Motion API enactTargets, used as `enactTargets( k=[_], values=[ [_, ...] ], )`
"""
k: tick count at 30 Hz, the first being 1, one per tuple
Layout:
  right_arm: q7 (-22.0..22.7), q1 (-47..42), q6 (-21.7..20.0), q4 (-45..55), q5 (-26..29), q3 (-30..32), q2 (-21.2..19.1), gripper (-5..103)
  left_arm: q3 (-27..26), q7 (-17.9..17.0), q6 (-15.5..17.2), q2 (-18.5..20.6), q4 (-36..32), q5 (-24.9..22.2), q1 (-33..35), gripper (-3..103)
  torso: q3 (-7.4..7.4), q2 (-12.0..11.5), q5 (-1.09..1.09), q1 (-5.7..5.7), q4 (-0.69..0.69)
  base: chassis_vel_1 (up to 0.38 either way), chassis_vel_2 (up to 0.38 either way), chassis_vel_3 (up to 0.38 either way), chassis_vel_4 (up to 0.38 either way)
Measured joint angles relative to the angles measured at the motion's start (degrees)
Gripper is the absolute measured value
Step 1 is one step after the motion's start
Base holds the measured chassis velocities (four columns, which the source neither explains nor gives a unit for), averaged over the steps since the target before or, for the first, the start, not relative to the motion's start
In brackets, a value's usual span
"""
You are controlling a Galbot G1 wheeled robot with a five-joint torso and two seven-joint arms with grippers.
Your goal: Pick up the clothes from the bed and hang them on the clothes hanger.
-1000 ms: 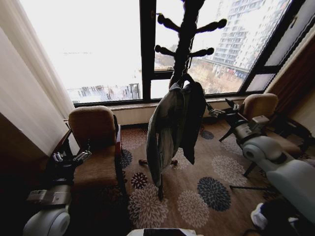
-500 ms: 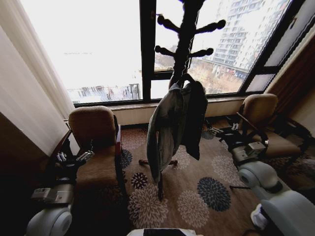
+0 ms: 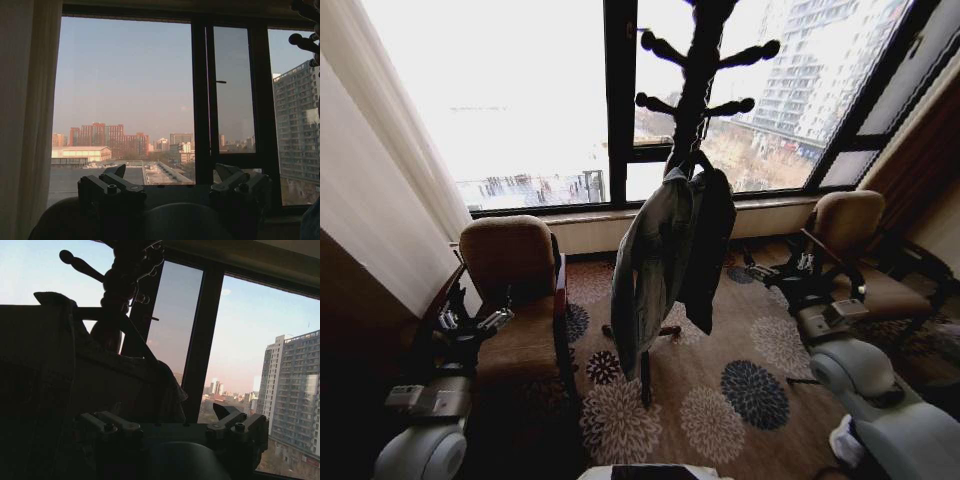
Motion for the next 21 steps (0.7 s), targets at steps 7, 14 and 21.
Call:
enactTargets(
  k=[7, 14, 21],
  values=[
    [0.0, 0.0, 0.0, 0.0, 0.1, 0.0, -0.1, 100, 0.0, 0.0, 0.0, 0.0, 0.0, 0.0, 0.0, 100, 0.00, 0.0, 0.00, 0.00, 0.00, 0.000, 0.000, 0.000, 0.000],
    [0.0, 0.0, 0.0, -0.1, 0.2, 0.0, -0.1, 100, 0.0, 0.0, 0.0, 0.0, 0.0, 0.0, 0.0, 100, 0.00, 0.0, 0.00, 0.00, 0.00, 0.000, 0.000, 0.000, 0.000],
    [0.0, 0.1, 0.0, -0.1, 0.2, -0.1, -0.1, 100, 0.0, 0.0, 0.0, 0.0, 0.0, 0.0, 0.0, 100, 0.00, 0.0, 0.00, 0.00, 0.00, 0.000, 0.000, 0.000, 0.000]
  ],
)
